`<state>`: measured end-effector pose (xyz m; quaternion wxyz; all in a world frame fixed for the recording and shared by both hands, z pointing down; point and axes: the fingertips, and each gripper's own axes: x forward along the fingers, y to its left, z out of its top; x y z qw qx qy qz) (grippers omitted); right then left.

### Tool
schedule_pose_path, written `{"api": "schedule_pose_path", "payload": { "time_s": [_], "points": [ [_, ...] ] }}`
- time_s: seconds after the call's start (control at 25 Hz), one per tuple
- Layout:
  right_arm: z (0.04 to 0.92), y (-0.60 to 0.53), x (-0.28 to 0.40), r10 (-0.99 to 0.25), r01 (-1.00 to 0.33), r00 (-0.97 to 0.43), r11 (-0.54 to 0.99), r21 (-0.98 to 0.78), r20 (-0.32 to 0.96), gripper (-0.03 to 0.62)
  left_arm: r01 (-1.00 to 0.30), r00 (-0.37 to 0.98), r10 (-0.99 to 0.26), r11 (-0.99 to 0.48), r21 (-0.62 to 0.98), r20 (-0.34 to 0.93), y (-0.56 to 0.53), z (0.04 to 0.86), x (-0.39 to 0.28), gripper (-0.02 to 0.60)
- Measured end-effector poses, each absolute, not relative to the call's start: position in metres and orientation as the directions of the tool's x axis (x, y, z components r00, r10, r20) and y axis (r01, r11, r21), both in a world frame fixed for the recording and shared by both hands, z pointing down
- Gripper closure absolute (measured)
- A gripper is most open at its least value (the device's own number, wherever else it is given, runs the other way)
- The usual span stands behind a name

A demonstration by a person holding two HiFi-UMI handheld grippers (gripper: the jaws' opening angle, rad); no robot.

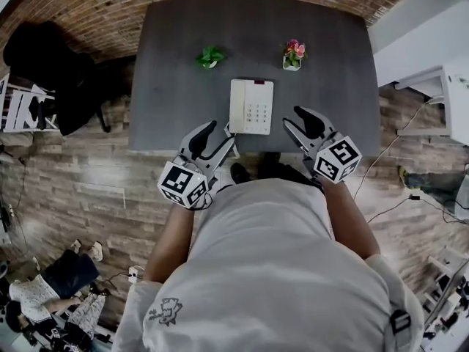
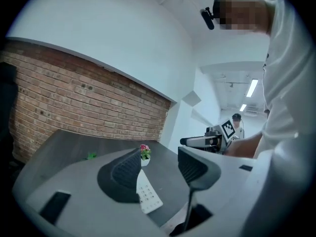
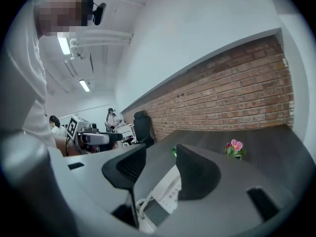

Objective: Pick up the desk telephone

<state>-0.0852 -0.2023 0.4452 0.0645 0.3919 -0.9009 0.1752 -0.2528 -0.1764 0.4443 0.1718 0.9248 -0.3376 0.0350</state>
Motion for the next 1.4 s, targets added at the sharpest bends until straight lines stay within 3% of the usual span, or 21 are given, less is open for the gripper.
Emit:
{"api": "schedule_pose_path", "payload": {
  "time_s": [0.44, 0.96, 1.4],
  "points": [
    [0.526, -0.208, -0.086, -0.616, -0.720, -0.694, 0.586, -0.372, 0.372, 0.410, -0.611, 0.791, -0.557, -0.732, 0.301, 0.251, -0.196, 0.467, -0.241, 0.331],
    [0.621, -0.224, -0.082, -0.515, -0.720, -0.694, 0.494, -0.488, 0.503, 0.428, -0.623, 0.777, -0.475, -0.673, 0.398, 0.413, -0.230, 0.552, -0.234, 0.324],
    [0.700, -0.234, -0.072, -0.399, -0.715, -0.699, 0.400, -0.573, 0.593, 0.461, -0.614, 0.780, -0.354, -0.590, 0.523, 0.516, -0.262, 0.643, -0.223, 0.265]
  ]
}}
